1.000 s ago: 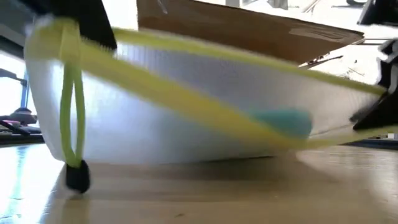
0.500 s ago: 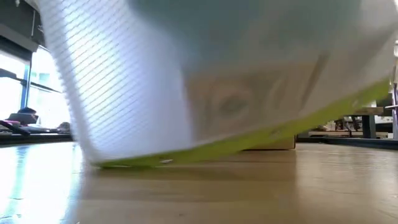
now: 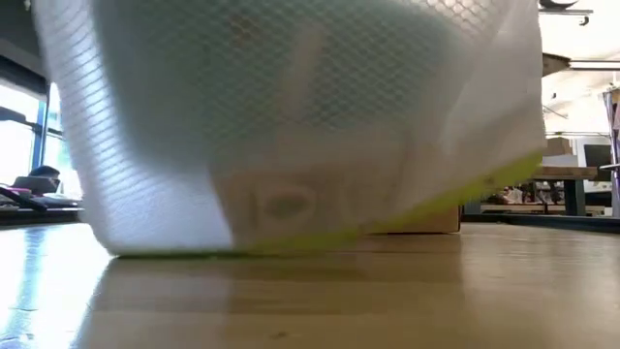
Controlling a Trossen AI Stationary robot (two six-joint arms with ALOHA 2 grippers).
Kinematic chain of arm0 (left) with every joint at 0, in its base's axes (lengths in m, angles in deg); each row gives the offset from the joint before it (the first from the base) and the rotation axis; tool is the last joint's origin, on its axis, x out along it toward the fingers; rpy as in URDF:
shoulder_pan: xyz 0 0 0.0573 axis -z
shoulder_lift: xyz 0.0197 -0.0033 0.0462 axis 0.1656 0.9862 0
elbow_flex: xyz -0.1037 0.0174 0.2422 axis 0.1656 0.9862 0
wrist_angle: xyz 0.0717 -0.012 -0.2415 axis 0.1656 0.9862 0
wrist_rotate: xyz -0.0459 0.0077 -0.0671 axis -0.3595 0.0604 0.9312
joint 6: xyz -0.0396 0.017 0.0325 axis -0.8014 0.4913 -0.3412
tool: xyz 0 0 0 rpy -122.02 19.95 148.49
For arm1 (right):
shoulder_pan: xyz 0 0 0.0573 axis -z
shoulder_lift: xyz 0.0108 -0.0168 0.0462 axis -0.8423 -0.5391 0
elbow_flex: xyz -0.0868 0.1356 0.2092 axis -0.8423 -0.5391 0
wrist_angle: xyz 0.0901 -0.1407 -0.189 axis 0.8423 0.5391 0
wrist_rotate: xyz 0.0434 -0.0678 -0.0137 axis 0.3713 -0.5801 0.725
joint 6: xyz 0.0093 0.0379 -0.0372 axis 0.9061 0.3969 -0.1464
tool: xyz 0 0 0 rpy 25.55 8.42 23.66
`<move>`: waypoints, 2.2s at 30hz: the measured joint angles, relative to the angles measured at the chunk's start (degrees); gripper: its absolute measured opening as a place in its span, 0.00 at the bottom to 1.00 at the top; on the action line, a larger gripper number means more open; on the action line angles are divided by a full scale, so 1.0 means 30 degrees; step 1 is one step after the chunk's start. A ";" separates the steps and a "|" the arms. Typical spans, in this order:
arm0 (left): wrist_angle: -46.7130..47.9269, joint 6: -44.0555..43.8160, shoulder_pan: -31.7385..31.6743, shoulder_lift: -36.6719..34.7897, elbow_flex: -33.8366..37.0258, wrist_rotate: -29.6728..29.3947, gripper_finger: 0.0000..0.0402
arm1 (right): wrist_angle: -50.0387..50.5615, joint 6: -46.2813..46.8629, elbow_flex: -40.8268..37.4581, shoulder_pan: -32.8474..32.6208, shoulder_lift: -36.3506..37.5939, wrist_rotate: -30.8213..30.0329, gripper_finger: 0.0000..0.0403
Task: Unpack boxes
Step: Put the blue calculator into the transparent zipper bag, then remove the bubble wrap from the cardboard box
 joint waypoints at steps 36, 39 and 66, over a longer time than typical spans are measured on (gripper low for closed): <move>0.3210 -0.2752 -0.0873 0.2852 0.1141 0.2846 0.00 | -0.6914 -0.9513 -0.3825 0.1739 0.5732 0.1638 0.63; 0.2451 -0.2755 -0.0988 0.2532 0.2677 0.4552 0.00 | -0.6339 -1.0015 -0.3981 0.3263 0.5734 0.1199 0.63; -0.5339 -0.6180 -0.0073 -0.6798 1.5963 0.0606 0.00 | -0.4875 -0.9492 0.0808 1.9175 0.0286 1.3741 0.63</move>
